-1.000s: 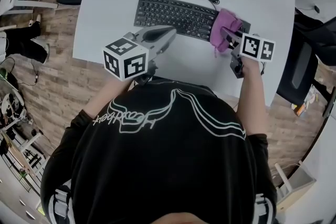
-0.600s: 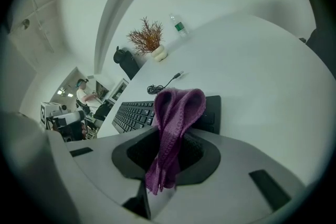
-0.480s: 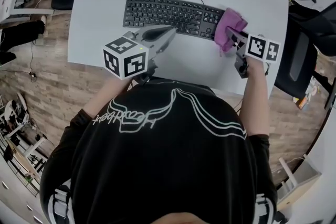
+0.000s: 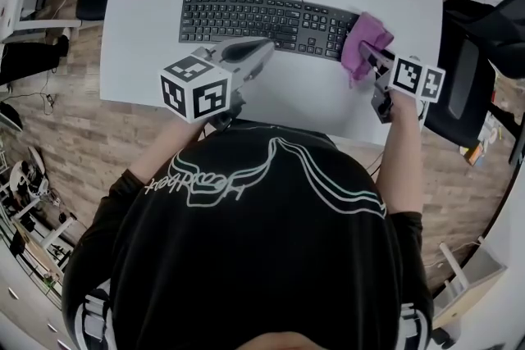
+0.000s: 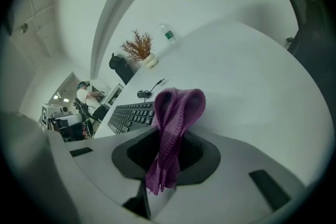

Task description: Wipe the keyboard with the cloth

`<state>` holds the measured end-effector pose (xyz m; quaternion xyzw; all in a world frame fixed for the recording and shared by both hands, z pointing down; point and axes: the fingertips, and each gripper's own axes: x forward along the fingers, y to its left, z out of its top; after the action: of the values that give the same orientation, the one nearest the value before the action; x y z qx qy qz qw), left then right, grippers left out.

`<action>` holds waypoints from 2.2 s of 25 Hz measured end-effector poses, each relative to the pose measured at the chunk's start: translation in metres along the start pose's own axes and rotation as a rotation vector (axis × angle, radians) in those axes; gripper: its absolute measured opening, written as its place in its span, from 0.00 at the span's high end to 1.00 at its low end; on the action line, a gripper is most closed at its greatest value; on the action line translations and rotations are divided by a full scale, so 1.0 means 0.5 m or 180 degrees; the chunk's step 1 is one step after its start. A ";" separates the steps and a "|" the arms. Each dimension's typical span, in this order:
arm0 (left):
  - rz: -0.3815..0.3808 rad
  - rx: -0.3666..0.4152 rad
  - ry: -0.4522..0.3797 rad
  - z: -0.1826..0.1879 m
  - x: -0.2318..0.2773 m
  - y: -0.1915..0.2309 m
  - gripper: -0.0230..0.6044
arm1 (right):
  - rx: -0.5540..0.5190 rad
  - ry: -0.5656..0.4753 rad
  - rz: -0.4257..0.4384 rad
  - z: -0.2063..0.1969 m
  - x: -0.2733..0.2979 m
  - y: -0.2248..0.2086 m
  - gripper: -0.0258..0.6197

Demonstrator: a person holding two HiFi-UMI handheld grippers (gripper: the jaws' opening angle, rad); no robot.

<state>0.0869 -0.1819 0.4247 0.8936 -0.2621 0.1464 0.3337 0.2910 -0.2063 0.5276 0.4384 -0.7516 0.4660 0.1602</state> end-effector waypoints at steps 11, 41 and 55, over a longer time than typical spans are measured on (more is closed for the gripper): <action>0.0016 0.0080 -0.0074 0.014 0.016 -0.060 0.95 | -0.0451 -0.0671 0.0352 0.053 -0.093 0.088 0.86; -0.0436 0.0702 -0.0597 -0.097 -0.404 -0.294 0.95 | -0.1243 -0.1801 0.0892 -0.224 -0.346 0.660 0.86; -0.0588 0.0829 -0.0926 -0.159 -0.587 -0.393 0.95 | -0.1460 -0.1760 0.0988 -0.395 -0.413 0.829 0.86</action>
<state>-0.0492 0.1062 0.2527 0.9611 -0.2033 0.0173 0.1860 0.0392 0.1402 0.2631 0.3814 -0.9085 0.1689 -0.0270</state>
